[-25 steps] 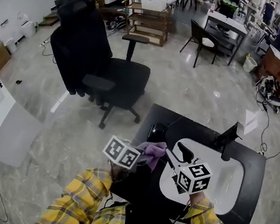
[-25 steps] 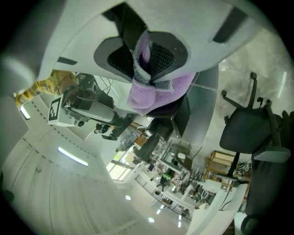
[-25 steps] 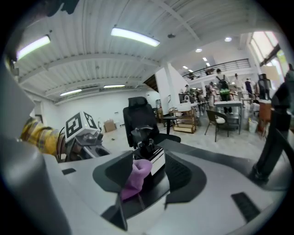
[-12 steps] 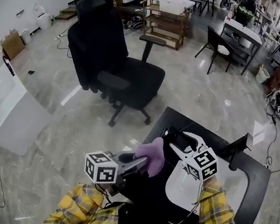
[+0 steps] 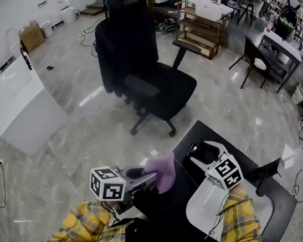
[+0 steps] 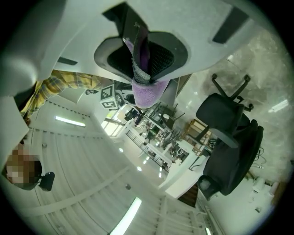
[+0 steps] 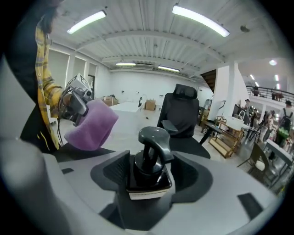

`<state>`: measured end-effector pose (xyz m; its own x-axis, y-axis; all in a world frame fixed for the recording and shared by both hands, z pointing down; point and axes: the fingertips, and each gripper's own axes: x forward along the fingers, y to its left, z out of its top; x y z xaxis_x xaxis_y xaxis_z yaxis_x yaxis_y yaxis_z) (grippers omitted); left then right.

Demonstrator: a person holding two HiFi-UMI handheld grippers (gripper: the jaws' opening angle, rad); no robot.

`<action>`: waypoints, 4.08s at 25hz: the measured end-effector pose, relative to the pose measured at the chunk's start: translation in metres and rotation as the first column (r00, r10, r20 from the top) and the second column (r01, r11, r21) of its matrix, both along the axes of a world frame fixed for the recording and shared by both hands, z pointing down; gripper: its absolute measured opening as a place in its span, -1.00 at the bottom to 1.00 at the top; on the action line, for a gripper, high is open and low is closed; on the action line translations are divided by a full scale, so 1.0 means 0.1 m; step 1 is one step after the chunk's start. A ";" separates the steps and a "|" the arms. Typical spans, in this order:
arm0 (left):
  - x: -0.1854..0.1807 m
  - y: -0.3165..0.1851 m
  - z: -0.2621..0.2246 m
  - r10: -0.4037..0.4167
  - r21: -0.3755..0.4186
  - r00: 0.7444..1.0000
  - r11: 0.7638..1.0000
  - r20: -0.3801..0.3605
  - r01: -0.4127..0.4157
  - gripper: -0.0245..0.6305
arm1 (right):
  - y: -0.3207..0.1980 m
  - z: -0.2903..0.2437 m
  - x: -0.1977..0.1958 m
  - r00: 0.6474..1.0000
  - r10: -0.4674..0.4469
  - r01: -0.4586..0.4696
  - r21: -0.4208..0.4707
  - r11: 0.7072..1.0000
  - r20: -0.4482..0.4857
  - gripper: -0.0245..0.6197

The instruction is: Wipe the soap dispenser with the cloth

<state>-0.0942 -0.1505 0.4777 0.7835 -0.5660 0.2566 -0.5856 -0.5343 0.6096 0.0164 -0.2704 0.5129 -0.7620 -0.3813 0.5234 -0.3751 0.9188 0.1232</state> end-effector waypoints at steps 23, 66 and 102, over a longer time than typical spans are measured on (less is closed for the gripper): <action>0.23 -0.06 0.12 0.029 -0.040 0.999 0.999 -0.015 -0.029 -0.73 | -0.05 0.01 0.05 0.969 0.237 -0.234 -0.052 0.971 0.074 -0.31; 0.13 -0.03 0.05 0.017 -0.049 0.998 0.999 -0.062 -0.020 -0.73 | 0.01 -0.04 0.07 0.999 0.050 -0.049 -0.066 0.997 0.009 -0.18; 0.39 -0.34 0.15 -0.005 -0.077 0.999 0.997 -0.051 0.001 -0.73 | -0.13 0.07 0.25 0.788 0.610 -0.592 -0.169 0.788 0.085 -0.26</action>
